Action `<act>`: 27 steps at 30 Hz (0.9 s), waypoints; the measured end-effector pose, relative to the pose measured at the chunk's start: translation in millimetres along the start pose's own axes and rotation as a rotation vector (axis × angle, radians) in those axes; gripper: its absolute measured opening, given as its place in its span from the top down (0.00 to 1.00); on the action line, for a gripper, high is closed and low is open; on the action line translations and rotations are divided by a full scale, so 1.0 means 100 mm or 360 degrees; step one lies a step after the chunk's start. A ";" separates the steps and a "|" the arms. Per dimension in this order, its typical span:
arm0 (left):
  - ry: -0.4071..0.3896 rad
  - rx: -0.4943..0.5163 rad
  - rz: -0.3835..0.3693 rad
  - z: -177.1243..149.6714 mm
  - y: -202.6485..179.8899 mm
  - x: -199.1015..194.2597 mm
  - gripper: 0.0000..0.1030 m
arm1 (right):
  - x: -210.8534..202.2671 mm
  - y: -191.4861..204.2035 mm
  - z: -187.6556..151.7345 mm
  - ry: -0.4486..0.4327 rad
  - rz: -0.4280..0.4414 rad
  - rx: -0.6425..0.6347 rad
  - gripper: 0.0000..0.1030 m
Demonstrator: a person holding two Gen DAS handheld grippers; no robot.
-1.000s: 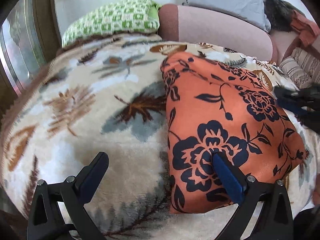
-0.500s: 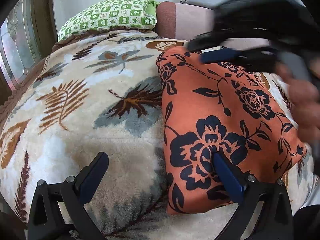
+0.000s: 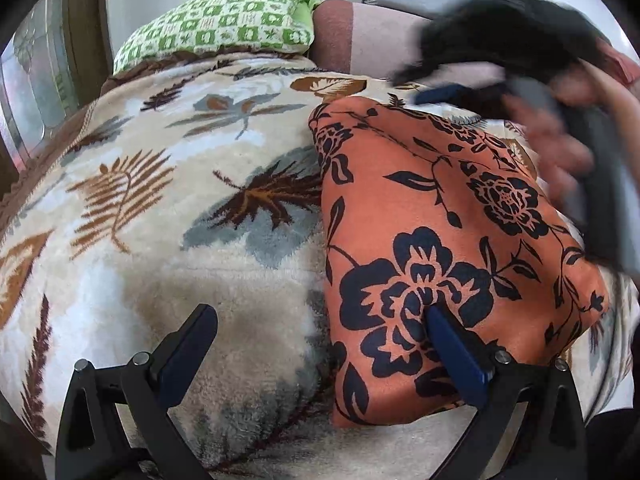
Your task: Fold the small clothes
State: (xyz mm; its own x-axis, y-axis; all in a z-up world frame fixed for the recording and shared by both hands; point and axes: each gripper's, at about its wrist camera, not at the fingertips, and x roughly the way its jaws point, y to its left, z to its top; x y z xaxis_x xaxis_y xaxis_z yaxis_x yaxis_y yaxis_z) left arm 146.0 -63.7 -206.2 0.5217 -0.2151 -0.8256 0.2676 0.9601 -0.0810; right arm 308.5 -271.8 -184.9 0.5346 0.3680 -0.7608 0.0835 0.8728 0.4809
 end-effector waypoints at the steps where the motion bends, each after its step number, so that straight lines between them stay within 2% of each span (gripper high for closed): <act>1: 0.0004 -0.0008 -0.0001 0.00 0.00 0.01 0.00 | -0.12 -0.07 -0.08 -0.0006 -0.0034 -0.0006 0.73; 3: -0.0001 -0.0001 0.0012 0.00 -0.01 0.01 0.00 | -0.29 -0.23 -0.25 -0.0029 -0.0155 -0.0014 0.73; 5: -0.0022 0.0027 0.0044 -0.01 -0.04 -0.01 0.00 | -0.38 -0.49 -0.43 0.0011 -0.0343 0.0036 0.73; 6: -0.0033 0.0040 0.0060 -0.02 -0.07 -0.02 0.00 | -0.43 -0.65 -0.54 0.0043 -0.0369 0.0103 0.73; 8: -0.0058 0.0054 0.0096 -0.04 -0.10 -0.04 0.00 | -0.64 -0.79 -0.71 0.0000 -0.0259 0.0183 0.73; 12: -0.0095 0.0087 0.0149 -0.05 -0.14 -0.07 0.00 | -1.15 -0.68 -1.08 -0.0116 -0.0219 0.0098 0.73; 16: -0.0103 0.0094 0.0171 -0.05 -0.16 -0.08 0.00 | -1.37 -0.55 -1.53 -0.0059 -0.0057 0.0093 0.73; 19: -0.0119 0.0094 0.0190 -0.07 -0.18 -0.09 0.00 | -1.23 -0.57 -1.78 0.0041 -0.0169 0.0063 0.73; 20: -0.0127 0.0100 0.0203 -0.08 -0.19 -0.09 0.00 | -1.20 -0.61 -1.82 0.0054 -0.0166 0.0091 0.73; 22: -0.0152 0.0117 0.0232 -0.10 -0.22 -0.11 0.00 | -1.27 -0.61 -1.81 0.0030 -0.0140 0.0117 0.73; 25: -0.0167 0.0137 0.0246 -0.11 -0.23 -0.12 0.00 | -1.45 -0.56 -1.84 -0.0081 -0.0147 0.0069 0.73; 27: -0.0165 0.0136 0.0238 -0.11 -0.22 -0.11 0.00 | -1.43 -0.59 -1.86 -0.0062 -0.0141 0.0106 0.73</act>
State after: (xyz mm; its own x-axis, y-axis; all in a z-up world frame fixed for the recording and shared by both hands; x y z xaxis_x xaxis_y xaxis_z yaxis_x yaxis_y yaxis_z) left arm 125.8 -80.7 -201.3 0.6404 -0.0925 -0.7625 0.2462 0.9651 0.0897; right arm 70.7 -316.6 -185.3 0.5548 0.2763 -0.7848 0.1873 0.8776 0.4413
